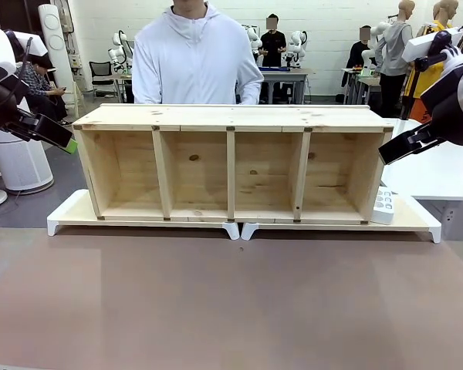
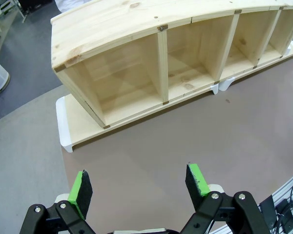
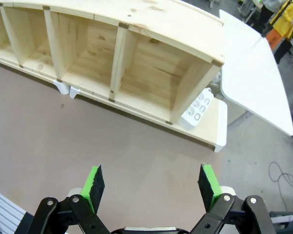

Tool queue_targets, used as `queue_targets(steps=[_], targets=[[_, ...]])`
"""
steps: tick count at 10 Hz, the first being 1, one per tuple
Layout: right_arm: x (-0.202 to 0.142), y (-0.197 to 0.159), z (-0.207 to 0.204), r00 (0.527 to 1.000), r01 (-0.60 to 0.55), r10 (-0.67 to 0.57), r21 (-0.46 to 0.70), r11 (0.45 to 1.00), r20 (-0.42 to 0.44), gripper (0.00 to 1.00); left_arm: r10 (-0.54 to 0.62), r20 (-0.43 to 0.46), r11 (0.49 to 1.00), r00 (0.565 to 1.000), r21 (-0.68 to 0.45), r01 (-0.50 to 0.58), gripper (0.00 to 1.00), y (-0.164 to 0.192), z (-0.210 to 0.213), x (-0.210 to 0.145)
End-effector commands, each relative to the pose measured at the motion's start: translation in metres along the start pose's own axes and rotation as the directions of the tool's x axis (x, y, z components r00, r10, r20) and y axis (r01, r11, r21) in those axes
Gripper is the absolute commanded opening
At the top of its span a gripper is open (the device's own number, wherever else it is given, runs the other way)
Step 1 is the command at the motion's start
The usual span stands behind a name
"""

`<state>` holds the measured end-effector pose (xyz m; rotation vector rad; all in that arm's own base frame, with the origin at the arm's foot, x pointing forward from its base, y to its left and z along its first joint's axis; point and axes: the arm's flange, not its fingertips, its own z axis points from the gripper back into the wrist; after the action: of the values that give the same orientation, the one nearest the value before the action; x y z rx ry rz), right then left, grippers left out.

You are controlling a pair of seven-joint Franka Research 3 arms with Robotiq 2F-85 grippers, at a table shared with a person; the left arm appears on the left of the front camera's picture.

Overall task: Perform cable management.
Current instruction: When the cord part of the Power Cable appears at the lower middle area of the table and stops, grasp the cord part of the Power Cable.

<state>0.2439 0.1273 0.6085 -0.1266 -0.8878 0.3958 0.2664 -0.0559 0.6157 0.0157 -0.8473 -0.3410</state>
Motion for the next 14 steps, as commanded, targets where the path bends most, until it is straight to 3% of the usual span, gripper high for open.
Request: queue_targets(steps=[1, 14], targets=[[0.0011, -0.0006, 0.0000, 1.000, 0.002, -0.002, 0.001, 1.000, 0.009, 1.00, 0.001, -0.001, 1.000, 1.000, 0.001, -0.001, 1.00, -0.0006, -0.0010, 0.0003], [0.0011, -0.0006, 0.0000, 1.000, 0.002, -0.002, 0.001, 1.000, 0.009, 1.00, 0.001, -0.001, 1.000, 1.000, 0.001, -0.001, 1.00, -0.0006, -0.0010, 0.0003]])
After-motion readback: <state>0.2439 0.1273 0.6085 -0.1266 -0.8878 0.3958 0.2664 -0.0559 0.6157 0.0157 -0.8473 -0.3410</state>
